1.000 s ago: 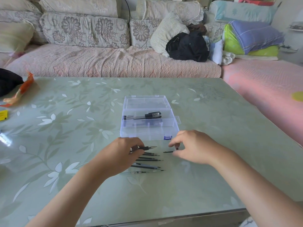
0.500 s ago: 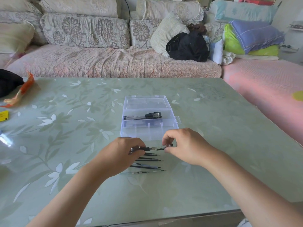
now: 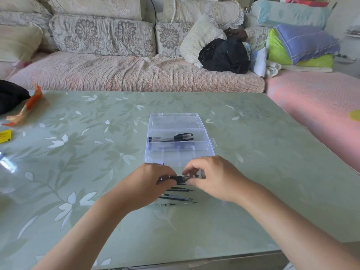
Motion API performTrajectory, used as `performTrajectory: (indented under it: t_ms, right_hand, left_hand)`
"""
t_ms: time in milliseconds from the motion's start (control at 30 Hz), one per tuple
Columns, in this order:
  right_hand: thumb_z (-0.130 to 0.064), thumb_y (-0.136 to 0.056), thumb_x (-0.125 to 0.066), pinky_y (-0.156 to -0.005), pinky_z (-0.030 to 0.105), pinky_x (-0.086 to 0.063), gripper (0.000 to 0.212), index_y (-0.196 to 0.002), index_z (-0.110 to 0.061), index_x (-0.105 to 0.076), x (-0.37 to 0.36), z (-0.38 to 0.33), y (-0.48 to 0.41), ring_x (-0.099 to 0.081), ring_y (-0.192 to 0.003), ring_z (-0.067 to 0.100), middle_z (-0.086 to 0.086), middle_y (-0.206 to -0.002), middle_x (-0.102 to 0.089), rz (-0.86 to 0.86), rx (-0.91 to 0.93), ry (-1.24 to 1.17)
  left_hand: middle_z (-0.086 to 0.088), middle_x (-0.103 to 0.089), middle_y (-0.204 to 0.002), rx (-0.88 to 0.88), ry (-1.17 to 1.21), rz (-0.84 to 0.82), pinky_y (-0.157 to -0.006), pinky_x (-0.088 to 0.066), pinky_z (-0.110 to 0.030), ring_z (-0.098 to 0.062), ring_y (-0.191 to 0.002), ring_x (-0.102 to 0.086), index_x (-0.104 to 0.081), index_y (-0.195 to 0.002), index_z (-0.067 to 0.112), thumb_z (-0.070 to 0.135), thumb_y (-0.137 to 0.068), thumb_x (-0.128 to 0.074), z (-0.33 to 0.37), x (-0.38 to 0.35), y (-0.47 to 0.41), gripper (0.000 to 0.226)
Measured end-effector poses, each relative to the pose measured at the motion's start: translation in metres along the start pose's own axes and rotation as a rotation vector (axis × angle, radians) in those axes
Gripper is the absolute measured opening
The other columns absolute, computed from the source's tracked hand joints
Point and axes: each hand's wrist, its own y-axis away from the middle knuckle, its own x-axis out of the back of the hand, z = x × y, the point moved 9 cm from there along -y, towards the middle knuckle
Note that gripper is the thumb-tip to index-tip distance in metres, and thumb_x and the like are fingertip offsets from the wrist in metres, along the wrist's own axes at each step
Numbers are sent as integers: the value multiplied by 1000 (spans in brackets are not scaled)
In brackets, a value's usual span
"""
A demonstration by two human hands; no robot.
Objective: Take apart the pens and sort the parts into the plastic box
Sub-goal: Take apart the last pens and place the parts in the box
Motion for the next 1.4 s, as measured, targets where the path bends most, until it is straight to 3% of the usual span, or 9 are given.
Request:
performTrajectory:
  t_ms: [67, 167, 333, 500, 600, 733, 933, 1100, 1400]
  right_hand:
    - [-46, -85, -65, -64, 17, -38, 20, -103, -39, -69, 2, 3, -1, -51, -70, -10, -22, -89, -65, 26, -15, 3]
    - [-45, -88, -60, -70, 29, -48, 16, -98, -38, -71, 2, 2, -2, -53, -73, 5, -14, -87, -67, 50, 15, 50]
    - [-37, -93, -57, -63, 30, -44, 15, -91, -30, -70, -6, -10, 0, -48, -72, 12, -2, -70, -54, 63, 112, 81]
    - [-27, -93, -60, -55, 31, -31, 28, -65, -31, -63, -14, -4, 1, -35, -56, 13, 3, -58, -39, 31, 5, -269]
    - [-26, -93, -61, -53, 27, -27, 29, -65, -33, -64, -14, 1, 0, -30, -53, 12, -2, -55, -35, 10, -66, -374]
    - [-35, -89, -64, -64, 27, -42, 8, -87, -38, -72, -7, 1, -6, -48, -65, 6, -11, -79, -56, 50, -47, -99]
    - [-35, -90, -63, -65, 27, -39, 12, -99, -38, -69, 14, 0, -29, -48, -69, -4, -17, -88, -60, 120, -49, 117]
    - [-32, -92, -58, -68, 27, -37, 16, -103, -37, -68, 41, 14, -60, -54, -86, 13, -13, -97, -60, 289, -115, 276]
    - [-32, -95, -53, -72, 30, -42, 22, -110, -35, -69, 32, 27, -103, -59, -96, 24, -1, -105, -55, 295, -161, 434]
  left_hand:
    - [7, -61, -77, 0, 16, 3, -63, -48, -34, -12, -64, -52, -70, -93, 33, 30, -93, -58, -1, 1, -1, 12]
    - [5, -60, -77, -7, 24, -3, -57, -41, -25, -10, -64, -49, -69, -94, 31, 26, -95, -55, 1, 0, -2, 15]
    - [2, -60, -77, -60, 10, -4, -62, -42, -27, -15, -74, -52, -71, -93, 26, 22, -95, -58, 1, 2, -1, 14]
    - [3, -59, -74, -149, -28, 52, -56, -35, -21, -13, -71, -51, -73, -97, 28, 21, -95, -60, 10, 10, 0, 15]
    - [4, -61, -75, -179, -15, 77, -57, -36, -20, -12, -71, -53, -74, -98, 28, 20, -94, -62, 15, 14, -1, 15]
    - [7, -64, -83, -178, -91, 96, -67, -47, -33, -9, -73, -53, -73, -105, 31, 26, -93, -62, 17, 15, -5, 17]
    - [14, -60, -115, -192, -215, 317, -79, -37, -22, -13, -108, -48, -60, -127, 33, 33, -83, -72, 7, 34, -10, 46]
    - [9, -52, -125, -133, -223, 473, -93, -42, -27, -18, -115, -43, -57, -130, 27, 29, -84, -72, -9, 55, -10, 49]
    - [14, -51, -131, -64, -194, 247, -99, -36, -26, -13, -124, -37, -57, -130, 35, 40, -92, -58, -31, 26, -22, 39]
